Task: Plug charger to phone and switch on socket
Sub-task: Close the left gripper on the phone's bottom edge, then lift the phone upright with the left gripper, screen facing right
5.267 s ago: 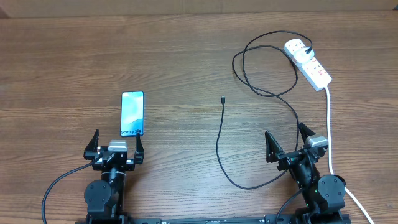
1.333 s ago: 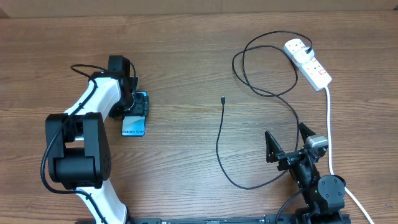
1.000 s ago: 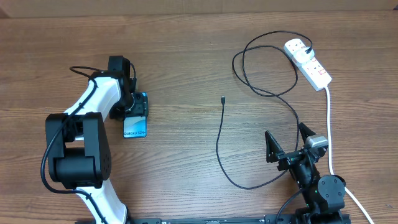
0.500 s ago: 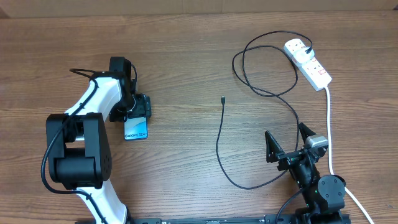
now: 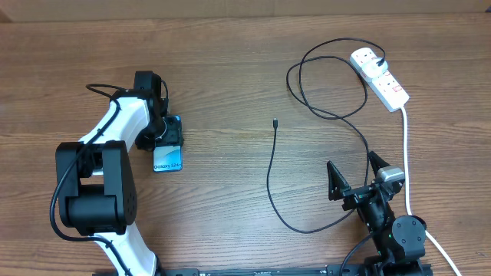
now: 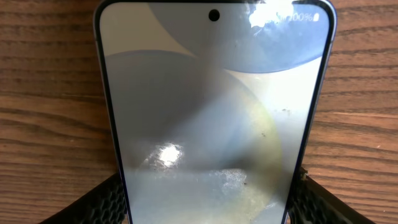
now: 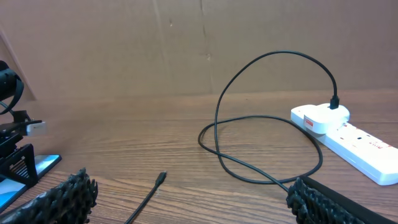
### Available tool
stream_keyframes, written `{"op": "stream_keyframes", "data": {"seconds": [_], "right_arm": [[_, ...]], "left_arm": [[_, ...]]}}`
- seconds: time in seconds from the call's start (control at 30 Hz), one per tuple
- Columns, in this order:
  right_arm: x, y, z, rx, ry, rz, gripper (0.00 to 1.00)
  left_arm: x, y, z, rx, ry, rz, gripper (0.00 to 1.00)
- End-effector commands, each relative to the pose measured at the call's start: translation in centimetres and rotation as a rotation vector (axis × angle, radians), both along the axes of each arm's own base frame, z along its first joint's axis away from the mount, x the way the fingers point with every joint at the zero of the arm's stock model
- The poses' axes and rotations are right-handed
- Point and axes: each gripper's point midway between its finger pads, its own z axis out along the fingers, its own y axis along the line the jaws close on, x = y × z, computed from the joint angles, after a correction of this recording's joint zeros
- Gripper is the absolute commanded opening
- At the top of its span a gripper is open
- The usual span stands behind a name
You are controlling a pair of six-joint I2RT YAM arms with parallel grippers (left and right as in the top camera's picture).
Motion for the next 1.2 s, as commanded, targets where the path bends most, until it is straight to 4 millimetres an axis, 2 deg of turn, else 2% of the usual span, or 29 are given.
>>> {"op": "stream_keyframes", "data": {"seconds": [0.0, 0.27, 0.4, 0.7, 0.9, 1.17], "right_arm": [[0.0, -0.3, 0.2, 0.003, -0.010, -0.014, 1.00], [0.0, -0.3, 0.2, 0.003, -0.010, -0.014, 1.00], [0.0, -0.3, 0.2, 0.003, -0.010, -0.014, 1.00], [0.0, -0.3, 0.2, 0.003, -0.010, -0.014, 1.00], [0.0, -0.3, 0.2, 0.003, -0.010, -0.014, 1.00], [0.0, -0.3, 0.2, 0.003, -0.010, -0.014, 1.00]], "left_arm": [[-1.7, -0.4, -2.9, -0.021, 0.092, 0.031, 0.63], [0.3, -0.5, 0.3, -0.029, 0.079, 0.061, 0.61], [1.4, -1.5, 2.2, -0.088, 0.063, 0.069, 0.61], [1.6, -1.9, 2.4, -0.111, 0.065, 0.141, 0.61], [1.9, -3.1, 2.9, -0.188, 0.065, 0.195, 0.57], [1.4, -4.1, 3.2, -0.246, 0.103, 0.263, 0.55]]}}
